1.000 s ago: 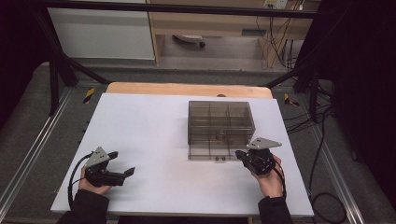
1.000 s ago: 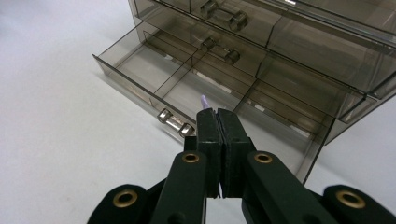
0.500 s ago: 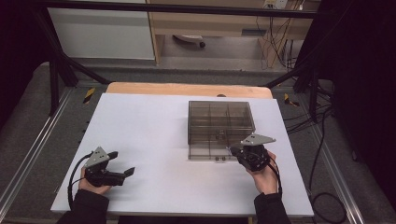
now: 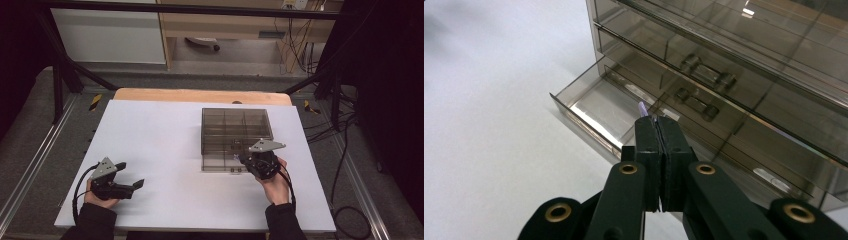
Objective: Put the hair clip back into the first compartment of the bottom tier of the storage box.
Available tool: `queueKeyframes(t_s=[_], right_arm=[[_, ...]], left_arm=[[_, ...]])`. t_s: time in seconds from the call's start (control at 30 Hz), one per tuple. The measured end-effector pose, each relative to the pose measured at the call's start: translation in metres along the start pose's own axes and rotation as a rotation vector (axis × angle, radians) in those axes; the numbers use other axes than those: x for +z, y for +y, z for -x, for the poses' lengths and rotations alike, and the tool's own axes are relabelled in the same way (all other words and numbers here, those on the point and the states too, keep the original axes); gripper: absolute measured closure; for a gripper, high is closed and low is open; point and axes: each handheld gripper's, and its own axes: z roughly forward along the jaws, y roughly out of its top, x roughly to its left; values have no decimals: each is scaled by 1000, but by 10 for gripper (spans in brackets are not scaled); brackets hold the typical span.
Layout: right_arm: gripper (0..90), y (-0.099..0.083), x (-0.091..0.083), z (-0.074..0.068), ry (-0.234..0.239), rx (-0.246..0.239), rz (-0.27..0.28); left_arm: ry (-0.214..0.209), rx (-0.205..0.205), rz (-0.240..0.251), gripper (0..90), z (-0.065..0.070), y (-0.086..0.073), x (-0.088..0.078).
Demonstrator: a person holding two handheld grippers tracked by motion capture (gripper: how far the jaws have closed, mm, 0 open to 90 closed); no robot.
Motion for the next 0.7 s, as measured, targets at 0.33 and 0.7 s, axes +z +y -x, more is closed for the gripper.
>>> queueKeyframes(t_s=[0.33,0.7], right_arm=[[894,11,11,-8,19,-14,-4],[895,17,23,-14,36,-18,-9]], left_arm=[[0,0,0,27,0,0,0],[0,0,1,27,0,0,0]])
